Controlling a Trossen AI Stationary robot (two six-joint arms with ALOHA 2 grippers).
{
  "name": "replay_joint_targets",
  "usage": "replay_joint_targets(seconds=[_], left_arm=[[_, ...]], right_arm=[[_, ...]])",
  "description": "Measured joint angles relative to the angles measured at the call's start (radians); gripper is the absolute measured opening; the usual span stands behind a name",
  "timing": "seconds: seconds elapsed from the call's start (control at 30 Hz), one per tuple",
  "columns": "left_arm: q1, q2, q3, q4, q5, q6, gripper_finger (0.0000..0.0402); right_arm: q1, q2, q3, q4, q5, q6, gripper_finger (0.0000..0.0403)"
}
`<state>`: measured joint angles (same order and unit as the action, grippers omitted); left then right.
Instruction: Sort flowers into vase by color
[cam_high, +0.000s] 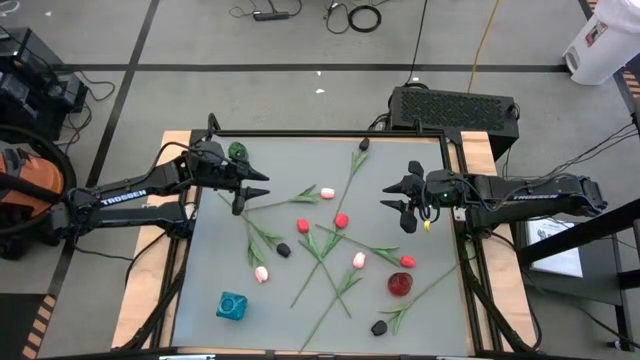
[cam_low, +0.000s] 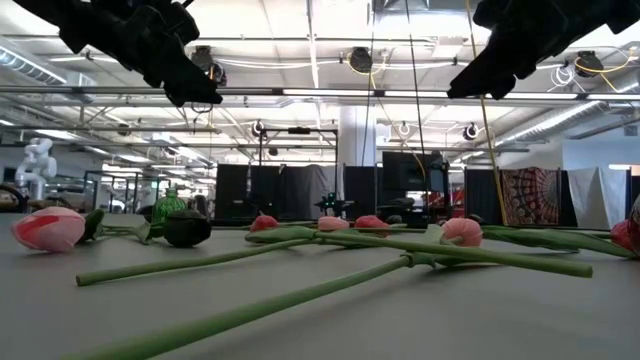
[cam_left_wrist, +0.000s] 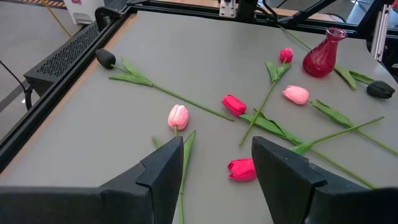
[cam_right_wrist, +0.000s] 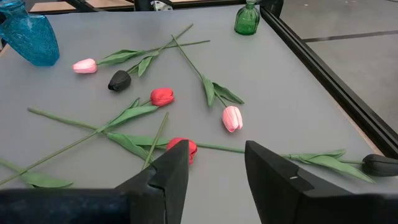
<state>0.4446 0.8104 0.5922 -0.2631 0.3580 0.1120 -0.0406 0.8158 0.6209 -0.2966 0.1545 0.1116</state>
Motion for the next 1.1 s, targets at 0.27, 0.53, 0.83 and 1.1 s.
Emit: replay_joint_targets(seconds=[0.27,0.53,0.83,1.1], left_arm=[[0.0,0.0,0.0,0.0,0.0,0.0,0.0197],[0.0,0.0,0.0,0.0,0.0,0.0,0.0197],[0.0,0.0,0.0,0.0,0.0,0.0,0.0197],[0.0,0.0,0.0,0.0,0.0,0.0,0.0197]], right_arm=[[0.0,0.0,0.0,0.002,0.0,0.0,0.0148],[0.0,0.0,0.001,0.078,-0.001,0.015,0.0148],[0.001,0.0,0.001,0.117,-0.003,0.059,0.0148],[0.001,0.0,0.016,0.161,-0.137,0.002,0.0148]])
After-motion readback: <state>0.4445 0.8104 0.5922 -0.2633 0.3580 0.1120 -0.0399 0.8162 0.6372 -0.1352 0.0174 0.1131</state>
